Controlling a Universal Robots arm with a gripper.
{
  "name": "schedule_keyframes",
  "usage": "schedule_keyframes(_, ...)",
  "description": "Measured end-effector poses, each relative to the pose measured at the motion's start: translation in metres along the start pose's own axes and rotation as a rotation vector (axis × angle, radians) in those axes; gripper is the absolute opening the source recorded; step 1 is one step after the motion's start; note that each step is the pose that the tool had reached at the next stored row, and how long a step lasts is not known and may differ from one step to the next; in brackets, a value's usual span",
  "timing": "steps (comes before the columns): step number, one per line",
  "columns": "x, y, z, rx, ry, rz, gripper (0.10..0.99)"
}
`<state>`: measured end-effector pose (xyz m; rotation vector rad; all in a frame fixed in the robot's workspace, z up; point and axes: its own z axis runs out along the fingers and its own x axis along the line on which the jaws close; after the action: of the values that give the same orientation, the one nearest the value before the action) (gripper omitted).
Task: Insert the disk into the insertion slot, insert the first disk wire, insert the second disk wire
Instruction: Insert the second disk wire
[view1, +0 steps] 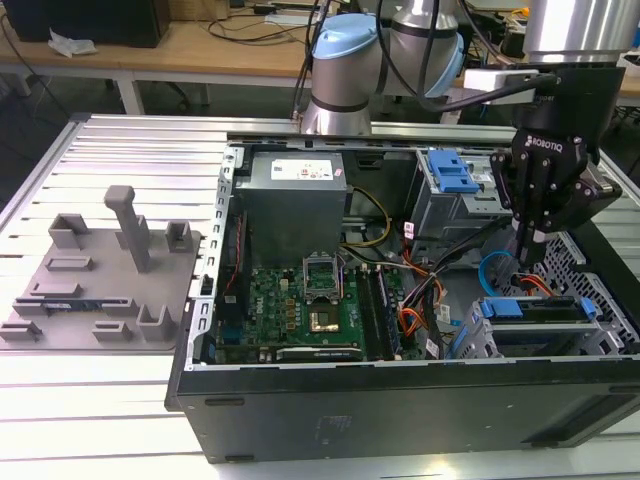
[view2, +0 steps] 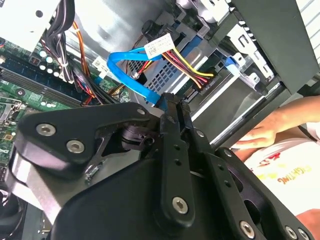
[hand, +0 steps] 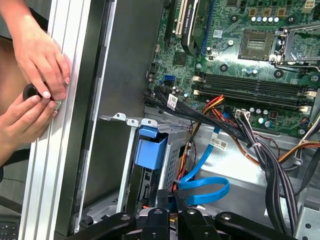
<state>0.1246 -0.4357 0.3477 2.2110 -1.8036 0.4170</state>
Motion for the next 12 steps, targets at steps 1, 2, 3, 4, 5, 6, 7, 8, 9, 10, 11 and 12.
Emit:
schedule_keyframes(1,0.0000,0.0000,0.0000,0.000,0.0001,0.000,0.161)
schedule_keyframes(2,0.0000,0.0000,0.0001,0.000,0.0000,0.000,0.161)
schedule_keyframes(3,0.0000,0.0000,0.0001,0.000,-0.0001,0.000,0.161)
schedule_keyframes(4,0.0000,0.0000,0.0001,0.000,-0.0001,0.000,0.161)
schedule_keyframes(5,0.0000,0.0000,0.0002,0.000,-0.0017,0.000,0.161)
schedule_keyframes(6,0.0003,0.0001,0.0003,0.001,-0.0076,0.001,0.161)
schedule_keyframes(7,0.0014,0.0003,0.0003,0.004,-0.0196,0.002,0.161)
schedule_keyframes(8,0.0023,0.0005,0.0003,0.005,-0.0267,0.002,0.161)
schedule_keyframes(9,0.0032,0.0006,0.0000,0.006,-0.0365,0.005,0.161)
schedule_keyframes(10,0.0037,0.0007,-0.0004,0.007,-0.0458,0.009,0.161)
schedule_keyframes(11,0.0041,0.0008,-0.0004,0.008,-0.0555,0.011,0.161)
schedule_keyframes(12,0.0045,0.0009,-0.0004,0.010,-0.0666,0.012,0.161)
